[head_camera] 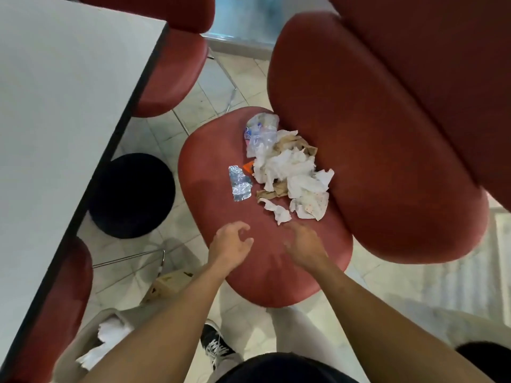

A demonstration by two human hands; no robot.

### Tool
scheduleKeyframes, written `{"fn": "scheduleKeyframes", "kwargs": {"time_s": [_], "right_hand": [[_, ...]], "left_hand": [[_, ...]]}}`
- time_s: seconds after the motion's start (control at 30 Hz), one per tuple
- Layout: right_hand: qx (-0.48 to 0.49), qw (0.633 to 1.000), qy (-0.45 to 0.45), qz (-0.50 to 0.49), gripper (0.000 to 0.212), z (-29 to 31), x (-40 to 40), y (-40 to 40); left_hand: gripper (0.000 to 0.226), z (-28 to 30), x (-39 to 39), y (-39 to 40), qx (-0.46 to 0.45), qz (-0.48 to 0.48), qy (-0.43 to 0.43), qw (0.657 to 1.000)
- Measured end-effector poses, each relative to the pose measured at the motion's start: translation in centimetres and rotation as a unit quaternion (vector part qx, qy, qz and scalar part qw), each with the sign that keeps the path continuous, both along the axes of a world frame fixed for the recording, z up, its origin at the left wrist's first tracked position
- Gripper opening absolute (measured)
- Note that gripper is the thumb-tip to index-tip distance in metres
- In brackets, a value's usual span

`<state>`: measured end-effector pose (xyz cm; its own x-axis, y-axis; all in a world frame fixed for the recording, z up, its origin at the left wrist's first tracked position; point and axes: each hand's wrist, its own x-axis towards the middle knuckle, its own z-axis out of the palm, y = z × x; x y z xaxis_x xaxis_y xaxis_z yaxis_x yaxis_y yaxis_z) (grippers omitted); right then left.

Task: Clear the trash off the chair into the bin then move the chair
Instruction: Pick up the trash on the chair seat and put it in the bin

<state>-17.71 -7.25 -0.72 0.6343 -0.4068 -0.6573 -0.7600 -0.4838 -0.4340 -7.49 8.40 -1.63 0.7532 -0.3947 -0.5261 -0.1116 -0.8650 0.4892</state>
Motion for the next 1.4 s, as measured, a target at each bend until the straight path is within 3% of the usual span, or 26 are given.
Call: {"fn": "scheduleKeyframes", "kwargs": {"time_s": [0.23, 0.37, 0.63, 0.77, 1.0, 1.2, 1.4], "right_hand": [[-0.009, 0.997, 0.010, -0.073, 0.054, -4.1, -0.7, -7.5], [-0.006, 0.995, 0.007, -0.101, 0.057, -6.8, -0.2, -10.2], [-0.059, 0.998, -0.002, -0.009, 0.080, -12.8, 2.2, -13.5], [-0.059, 0.998, -0.012, 0.012, 0.092, -14.5, 2.5, -13.4], [-0.080, 0.996, -0.035, 0.006, 0.078, -15.1, 1.8, -12.5], [-0.100, 0.992, -0.038, -0.067, 0.037, -11.7, 0.8, -10.7], [-0.107, 0.993, -0.042, -0.036, 0.039, -7.0, 0.7, -6.9]], "left_hand": [[0.024, -3.9, 1.0, -9.0, 0.024, -0.067, 0.019, 0.997], [0.034, -6.8, 1.3, -11.5, 0.049, -0.064, 0.018, 0.997], [0.052, -11.8, 1.9, -13.6, 0.083, -0.106, 0.029, 0.990], [0.050, -13.0, 1.7, -14.3, 0.113, -0.115, 0.027, 0.987], [0.027, -13.6, 1.3, -13.9, 0.090, -0.108, 0.069, 0.988], [0.027, -11.0, 1.1, -12.1, 0.051, -0.037, 0.067, 0.996], [0.025, -6.6, 1.1, -7.8, 0.026, 0.001, 0.015, 1.000]]}}
